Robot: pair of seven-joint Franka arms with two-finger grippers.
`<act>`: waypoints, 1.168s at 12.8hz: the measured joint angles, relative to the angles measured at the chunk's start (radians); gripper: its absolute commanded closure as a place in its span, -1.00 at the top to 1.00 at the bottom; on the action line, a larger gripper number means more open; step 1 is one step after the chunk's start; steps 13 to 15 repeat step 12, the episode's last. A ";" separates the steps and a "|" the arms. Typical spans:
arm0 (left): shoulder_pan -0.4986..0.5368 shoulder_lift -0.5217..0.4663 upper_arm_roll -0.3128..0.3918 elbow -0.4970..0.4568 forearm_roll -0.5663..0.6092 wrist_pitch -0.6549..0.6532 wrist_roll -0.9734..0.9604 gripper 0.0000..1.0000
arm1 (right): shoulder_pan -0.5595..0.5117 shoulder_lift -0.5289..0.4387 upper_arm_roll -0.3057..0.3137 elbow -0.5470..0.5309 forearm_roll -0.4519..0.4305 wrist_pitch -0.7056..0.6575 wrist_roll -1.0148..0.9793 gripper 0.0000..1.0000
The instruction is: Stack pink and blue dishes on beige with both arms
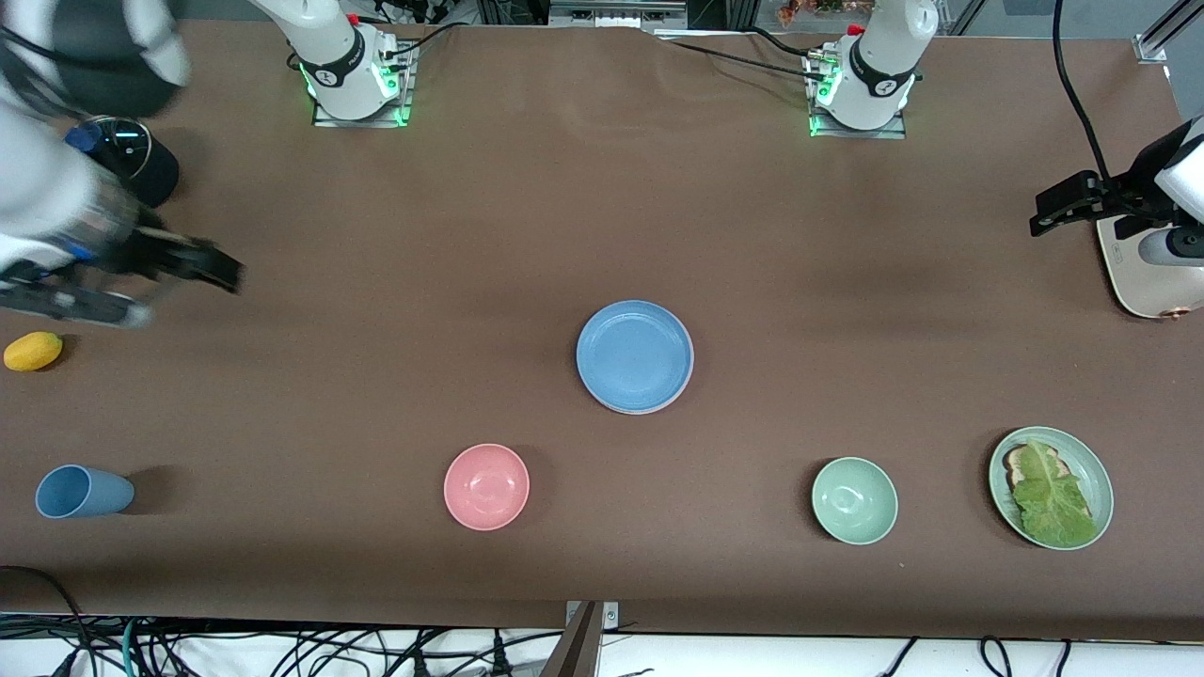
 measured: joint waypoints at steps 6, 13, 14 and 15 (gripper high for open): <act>0.002 0.001 0.004 0.000 0.000 0.000 -0.001 1.00 | -0.055 -0.080 -0.037 -0.030 0.064 -0.046 -0.038 1.00; 0.003 0.007 0.004 0.010 0.000 0.003 -0.001 1.00 | -0.056 -0.080 -0.055 -0.043 0.105 -0.037 -0.038 1.00; 0.003 0.007 0.004 0.010 0.000 0.003 -0.001 1.00 | -0.056 -0.080 -0.055 -0.043 0.105 -0.037 -0.038 1.00; 0.003 0.007 0.004 0.010 0.000 0.003 -0.001 1.00 | -0.056 -0.080 -0.055 -0.043 0.105 -0.037 -0.038 1.00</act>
